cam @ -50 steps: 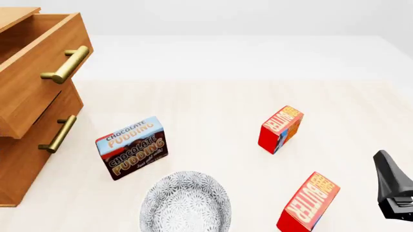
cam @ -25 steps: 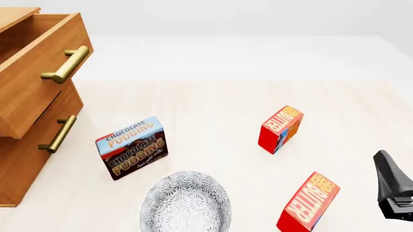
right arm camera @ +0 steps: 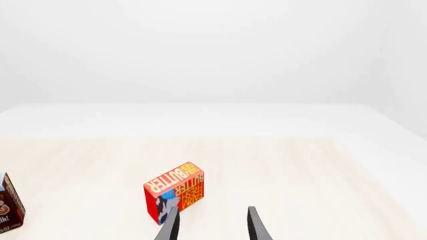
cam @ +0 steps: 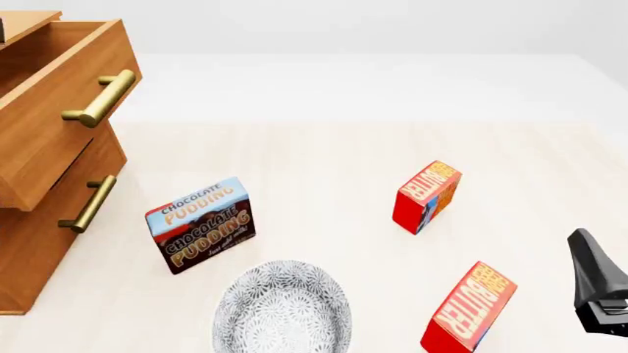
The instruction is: Put the butter at the front in the top drawer of the cabinet and close it.
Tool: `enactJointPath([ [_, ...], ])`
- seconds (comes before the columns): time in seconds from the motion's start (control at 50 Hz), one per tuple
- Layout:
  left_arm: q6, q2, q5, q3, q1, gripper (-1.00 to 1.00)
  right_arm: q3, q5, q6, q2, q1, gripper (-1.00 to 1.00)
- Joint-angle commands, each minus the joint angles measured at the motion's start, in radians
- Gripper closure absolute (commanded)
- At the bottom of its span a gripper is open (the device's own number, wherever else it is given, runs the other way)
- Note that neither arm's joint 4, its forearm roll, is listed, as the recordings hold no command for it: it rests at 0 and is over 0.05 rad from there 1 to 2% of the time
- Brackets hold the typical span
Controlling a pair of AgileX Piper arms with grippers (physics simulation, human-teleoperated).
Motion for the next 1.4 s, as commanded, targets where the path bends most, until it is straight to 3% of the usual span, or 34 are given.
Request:
enactJointPath([
  [0.02,-0.001,0.098,0.066,-0.055,0.014,-1.0,0.001,0.002,0.0,-0.003,0.0,-1.0],
  [0.18,0.001,0.136,0.066,-0.041,0.052,-1.0,0.001,0.002,0.0,-0.002,0.0,-1.0],
  [0.58,-0.039,0.189,0.066,-0.067,0.045,-1.0,0.0,-0.004,0.0,0.004,-0.001,-1.0],
  [1.4,-0.085,0.198,-0.025,0.09,0.016,-1.0,0.001,0.0,0.0,0.0,-0.001,-1.0],
])
